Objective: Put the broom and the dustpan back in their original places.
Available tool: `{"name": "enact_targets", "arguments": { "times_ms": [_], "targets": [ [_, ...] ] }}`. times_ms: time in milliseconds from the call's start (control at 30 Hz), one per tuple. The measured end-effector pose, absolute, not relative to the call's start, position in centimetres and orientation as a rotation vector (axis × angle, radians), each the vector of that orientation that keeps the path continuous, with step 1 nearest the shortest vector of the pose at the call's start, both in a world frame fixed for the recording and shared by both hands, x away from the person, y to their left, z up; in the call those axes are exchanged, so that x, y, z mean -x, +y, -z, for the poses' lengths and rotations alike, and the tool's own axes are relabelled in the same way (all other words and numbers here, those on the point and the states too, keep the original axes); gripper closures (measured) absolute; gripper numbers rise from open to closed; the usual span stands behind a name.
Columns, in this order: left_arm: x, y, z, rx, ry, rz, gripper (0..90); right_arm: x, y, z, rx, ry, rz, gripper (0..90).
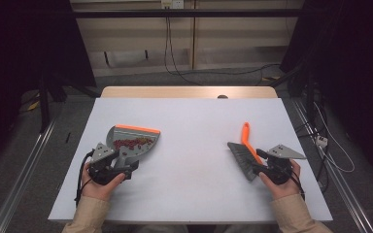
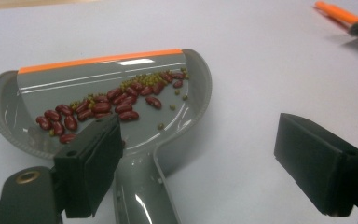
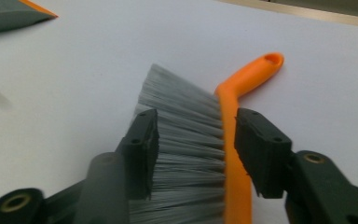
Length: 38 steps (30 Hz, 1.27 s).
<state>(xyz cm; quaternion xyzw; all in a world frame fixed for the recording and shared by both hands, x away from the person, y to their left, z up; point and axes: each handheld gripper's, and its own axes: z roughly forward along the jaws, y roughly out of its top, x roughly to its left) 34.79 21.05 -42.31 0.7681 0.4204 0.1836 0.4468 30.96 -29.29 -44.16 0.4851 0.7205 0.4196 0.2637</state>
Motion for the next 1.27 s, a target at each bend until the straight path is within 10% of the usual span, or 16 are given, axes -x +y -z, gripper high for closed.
{"name": "enact_targets", "arguments": {
  "times_ms": [167, 433, 900, 1267],
  "targets": [
    [-35.0, 21.3, 42.1, -1.877, 1.013, -0.478, 13.6, -31.5, -30.9, 43.8, -1.262, 1.903, -0.979, 77.8],
    [-34.9, 21.3, 41.8, -1.864, 0.976, -0.48, 12.0, -32.0, -30.8, 45.6, -1.282, 2.081, -0.871, 84.0],
    [-34.0, 22.6, 42.1, -1.804, 0.887, -0.424, 6.2, -28.7, -30.9, 44.6, -1.354, 1.877, -1.355, 20.9],
    [-33.8, 22.7, 42.3, -1.792, 0.871, -0.41, 6.0, -26.7, -30.6, 44.5, -1.3, 1.863, -1.324, 13.9]
  ]
}}
